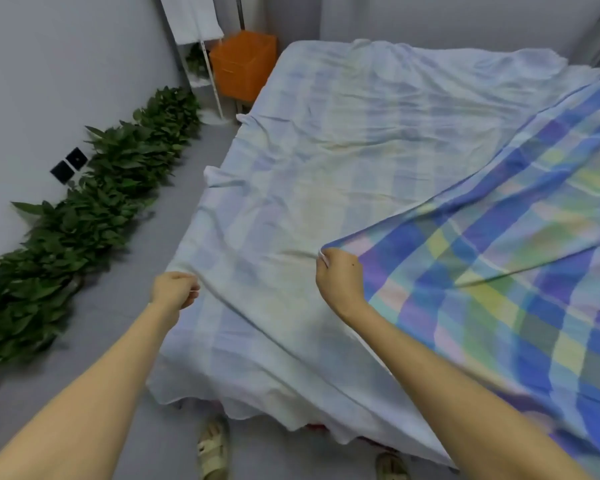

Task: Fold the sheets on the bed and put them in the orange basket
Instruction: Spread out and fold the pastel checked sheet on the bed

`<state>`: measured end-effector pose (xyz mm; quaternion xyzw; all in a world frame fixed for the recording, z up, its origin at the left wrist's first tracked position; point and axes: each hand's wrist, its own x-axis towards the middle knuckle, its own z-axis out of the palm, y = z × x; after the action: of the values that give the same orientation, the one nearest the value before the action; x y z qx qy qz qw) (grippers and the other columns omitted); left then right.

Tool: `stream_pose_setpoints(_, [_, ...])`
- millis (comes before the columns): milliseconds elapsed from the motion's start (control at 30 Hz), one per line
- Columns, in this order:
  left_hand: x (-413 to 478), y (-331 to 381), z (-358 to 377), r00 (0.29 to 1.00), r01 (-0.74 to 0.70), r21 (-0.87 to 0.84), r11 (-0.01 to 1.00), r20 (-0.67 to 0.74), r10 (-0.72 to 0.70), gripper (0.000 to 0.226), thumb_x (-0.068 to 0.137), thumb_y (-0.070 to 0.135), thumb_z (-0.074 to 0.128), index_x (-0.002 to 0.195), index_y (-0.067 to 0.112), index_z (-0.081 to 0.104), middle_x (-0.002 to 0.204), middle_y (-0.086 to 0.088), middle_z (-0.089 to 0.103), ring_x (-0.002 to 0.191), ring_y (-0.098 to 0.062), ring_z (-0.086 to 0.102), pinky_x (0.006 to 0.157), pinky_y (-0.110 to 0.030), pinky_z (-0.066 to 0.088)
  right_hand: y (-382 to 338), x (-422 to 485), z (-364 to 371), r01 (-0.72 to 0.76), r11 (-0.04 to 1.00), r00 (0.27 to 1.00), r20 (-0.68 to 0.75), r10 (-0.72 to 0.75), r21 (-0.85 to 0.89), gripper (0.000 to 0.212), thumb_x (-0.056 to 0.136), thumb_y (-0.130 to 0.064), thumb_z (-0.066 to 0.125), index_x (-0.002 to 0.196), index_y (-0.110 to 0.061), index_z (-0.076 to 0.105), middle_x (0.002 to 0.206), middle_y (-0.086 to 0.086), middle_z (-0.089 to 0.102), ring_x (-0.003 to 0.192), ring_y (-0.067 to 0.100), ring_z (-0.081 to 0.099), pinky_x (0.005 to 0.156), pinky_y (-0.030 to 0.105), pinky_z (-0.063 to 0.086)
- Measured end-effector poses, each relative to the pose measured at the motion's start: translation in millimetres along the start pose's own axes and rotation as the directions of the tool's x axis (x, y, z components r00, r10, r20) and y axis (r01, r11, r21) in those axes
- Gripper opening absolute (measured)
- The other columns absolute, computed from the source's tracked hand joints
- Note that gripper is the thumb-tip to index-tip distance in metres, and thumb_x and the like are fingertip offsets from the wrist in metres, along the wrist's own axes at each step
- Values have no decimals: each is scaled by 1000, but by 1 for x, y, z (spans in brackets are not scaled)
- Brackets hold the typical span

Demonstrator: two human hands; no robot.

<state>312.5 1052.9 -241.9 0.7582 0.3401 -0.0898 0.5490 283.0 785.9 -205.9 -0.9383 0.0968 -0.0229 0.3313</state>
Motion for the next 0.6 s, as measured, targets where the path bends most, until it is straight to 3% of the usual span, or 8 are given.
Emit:
stream_pose_setpoints(133, [61, -28, -67, 999, 39, 66, 997, 28, -40, 24, 88, -6, 51, 68, 9, 54, 69, -13, 53, 56, -19, 49, 34, -10, 40, -75, -11, 58, -73, 997, 997, -31, 73, 10, 32, 86, -1, 45, 59, -10, 30, 64, 21, 47, 77, 41, 49, 59, 34, 11])
stream_pose_setpoints(200, [88, -48, -106, 997, 62, 111, 992, 33, -66, 26, 85, -6, 51, 65, 10, 56, 65, -12, 53, 55, -20, 48, 36, -12, 40, -133, -22, 89, -8, 999, 1000, -5, 9, 44, 41, 86, -2, 47, 56, -15, 22, 55, 9, 31, 69, 37, 39, 60, 31, 12])
stream_pose_setpoints(267, [114, -67, -139, 996, 83, 168, 982, 14, -87, 28, 82, -8, 50, 60, 9, 55, 60, -13, 50, 55, -23, 46, 42, -17, 40, -191, -34, 122, 83, 990, 993, 80, -92, 110, 45, 86, -3, 50, 55, -18, 20, 57, 7, 28, 67, 31, 31, 62, 30, 18])
stream_pose_setpoints(333, [140, -91, -164, 993, 115, 210, 971, -17, -113, 29, 81, -9, 49, 57, 8, 52, 57, -12, 48, 56, -24, 44, 46, -21, 39, -224, -45, 161, 122, 979, 963, 217, -157, 165, 40, 87, -4, 50, 55, -15, 29, 58, 14, 35, 64, 35, 37, 61, 38, 28])
stream_pose_setpoints(467, [187, -142, -184, 983, 185, 208, 960, -29, -183, 25, 74, -4, 51, 53, 10, 50, 59, -14, 46, 61, -23, 42, 59, -30, 38, -212, -47, 233, 84, 995, 912, 398, -96, 48, 45, 90, -7, 48, 53, -18, 24, 53, 5, 25, 68, 34, 32, 62, 31, 24])
stream_pose_setpoints(533, [218, -187, -187, 974, 226, 226, 948, -25, -227, 14, 64, 9, 52, 50, 9, 51, 59, -18, 49, 64, -24, 43, 62, -35, 37, -192, -40, 271, 51, 998, 898, 438, -27, -43, 47, 91, -9, 47, 56, -22, 20, 62, 13, 34, 77, 39, 44, 64, 29, 22])
stream_pose_setpoints(600, [225, -209, -181, 964, 262, 252, 932, -20, -266, 22, 69, 10, 57, 50, 1, 51, 60, -29, 52, 62, -30, 45, 64, -35, 37, -170, -34, 297, 22, 996, 889, 458, 22, -90, 45, 90, -8, 48, 56, -21, 21, 70, 23, 45, 89, 42, 53, 65, 31, 22])
